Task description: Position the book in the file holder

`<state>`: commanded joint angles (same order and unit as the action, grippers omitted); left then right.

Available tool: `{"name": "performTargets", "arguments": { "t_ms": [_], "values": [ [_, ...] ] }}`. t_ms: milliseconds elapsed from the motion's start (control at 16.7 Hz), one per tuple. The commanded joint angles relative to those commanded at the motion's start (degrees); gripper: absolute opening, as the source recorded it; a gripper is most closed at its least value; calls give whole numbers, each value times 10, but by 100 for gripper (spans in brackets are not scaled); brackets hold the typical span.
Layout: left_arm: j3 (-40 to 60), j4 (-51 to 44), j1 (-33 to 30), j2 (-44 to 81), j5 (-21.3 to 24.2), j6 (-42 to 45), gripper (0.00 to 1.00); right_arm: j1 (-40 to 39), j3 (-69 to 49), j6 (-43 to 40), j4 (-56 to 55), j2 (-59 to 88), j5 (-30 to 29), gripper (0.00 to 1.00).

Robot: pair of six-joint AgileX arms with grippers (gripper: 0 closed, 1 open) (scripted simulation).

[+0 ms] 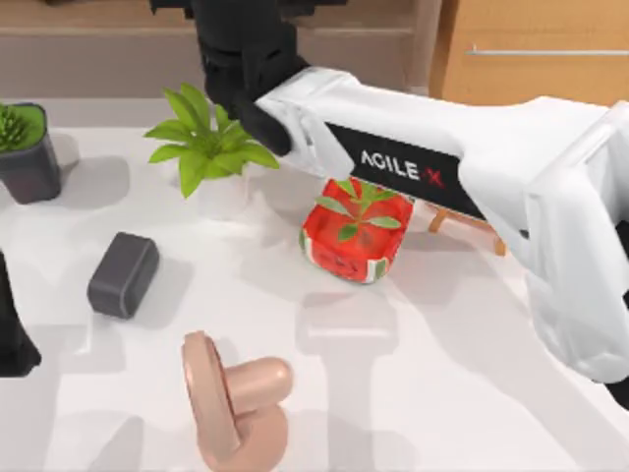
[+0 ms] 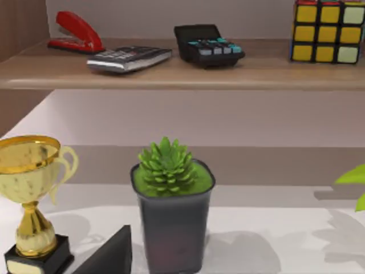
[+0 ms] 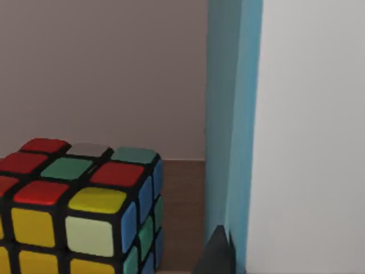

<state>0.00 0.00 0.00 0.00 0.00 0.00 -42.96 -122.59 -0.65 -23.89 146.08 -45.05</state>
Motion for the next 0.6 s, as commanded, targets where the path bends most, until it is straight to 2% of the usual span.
{"name": "performTargets", "arguments": {
  "t_ms": [600],
  "values": [
    [0, 0, 0, 0, 0, 0, 100, -2, -22, 1, 29, -8, 0, 0]
  ]
}}
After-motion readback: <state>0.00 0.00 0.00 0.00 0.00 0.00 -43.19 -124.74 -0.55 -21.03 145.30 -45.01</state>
